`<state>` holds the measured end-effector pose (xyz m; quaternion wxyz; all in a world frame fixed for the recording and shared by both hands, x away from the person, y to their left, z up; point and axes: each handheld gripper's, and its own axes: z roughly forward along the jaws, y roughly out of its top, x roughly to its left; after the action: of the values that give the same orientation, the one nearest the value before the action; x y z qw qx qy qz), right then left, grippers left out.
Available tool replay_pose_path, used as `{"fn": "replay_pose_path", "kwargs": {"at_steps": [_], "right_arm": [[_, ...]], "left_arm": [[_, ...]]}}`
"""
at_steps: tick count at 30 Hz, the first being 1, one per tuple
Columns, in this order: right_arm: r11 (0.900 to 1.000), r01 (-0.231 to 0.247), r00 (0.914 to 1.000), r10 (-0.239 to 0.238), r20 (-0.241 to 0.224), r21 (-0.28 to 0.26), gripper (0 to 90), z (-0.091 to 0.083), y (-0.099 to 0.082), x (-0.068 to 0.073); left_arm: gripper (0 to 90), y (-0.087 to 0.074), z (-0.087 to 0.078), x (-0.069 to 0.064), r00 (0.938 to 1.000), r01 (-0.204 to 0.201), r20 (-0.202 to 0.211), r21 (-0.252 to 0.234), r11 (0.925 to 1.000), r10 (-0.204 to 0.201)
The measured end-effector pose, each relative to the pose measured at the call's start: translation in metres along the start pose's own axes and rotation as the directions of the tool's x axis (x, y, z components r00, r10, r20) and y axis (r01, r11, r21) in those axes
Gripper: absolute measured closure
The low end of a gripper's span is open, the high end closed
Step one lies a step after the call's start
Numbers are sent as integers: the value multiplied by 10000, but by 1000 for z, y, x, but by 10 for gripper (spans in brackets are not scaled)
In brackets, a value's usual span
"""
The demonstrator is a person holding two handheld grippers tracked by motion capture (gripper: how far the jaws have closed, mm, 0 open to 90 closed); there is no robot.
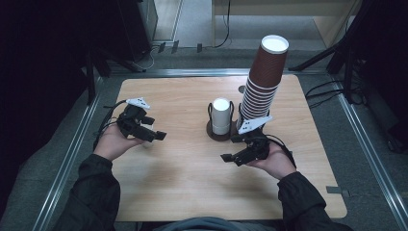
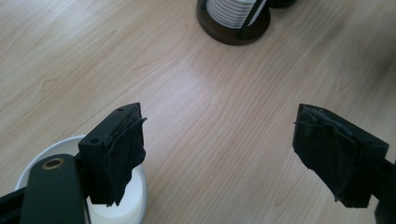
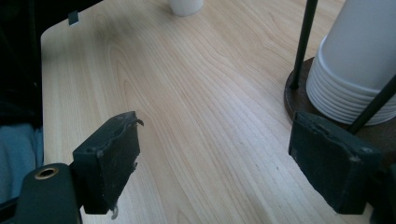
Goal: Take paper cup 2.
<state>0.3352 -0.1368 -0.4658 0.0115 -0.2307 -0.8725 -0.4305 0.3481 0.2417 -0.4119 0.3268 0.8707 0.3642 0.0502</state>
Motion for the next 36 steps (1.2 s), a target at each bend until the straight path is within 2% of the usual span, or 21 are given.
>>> {"fn": "replay_pose_path", "kwargs": {"at_steps": [10,15,19,22,29,33,36], "right_arm": [[9991,-295,9996,295,-15,-312,163,-23,3,-1],[9982,-519,9987,519,-15,-289,163,-31,5,-3],[9986,-400,9992,401,27,-332,163,-41,9,0],[9988,-376,9992,380,113,-321,163,-50,14,2],[9997,-160,9986,169,499,-178,168,-75,26,2],[9999,50,9968,-37,794,-162,169,-92,34,4],[9997,228,9941,-225,1058,-15,168,-105,40,5]], "left_arm": [[167,6,16,-21,9985,-447,333,191,9988,440],[167,8,24,-30,9969,-573,558,196,9982,561],[167,10,27,-35,9939,-802,785,302,9963,777],[167,10,27,-36,9935,-798,834,292,9964,771],[167,8,30,-41,9921,-876,926,326,9956,843],[167,7,31,-47,9881,-992,1215,320,9946,946],[167,8,31,-53,9872,-1008,1263,222,9947,972]]}}
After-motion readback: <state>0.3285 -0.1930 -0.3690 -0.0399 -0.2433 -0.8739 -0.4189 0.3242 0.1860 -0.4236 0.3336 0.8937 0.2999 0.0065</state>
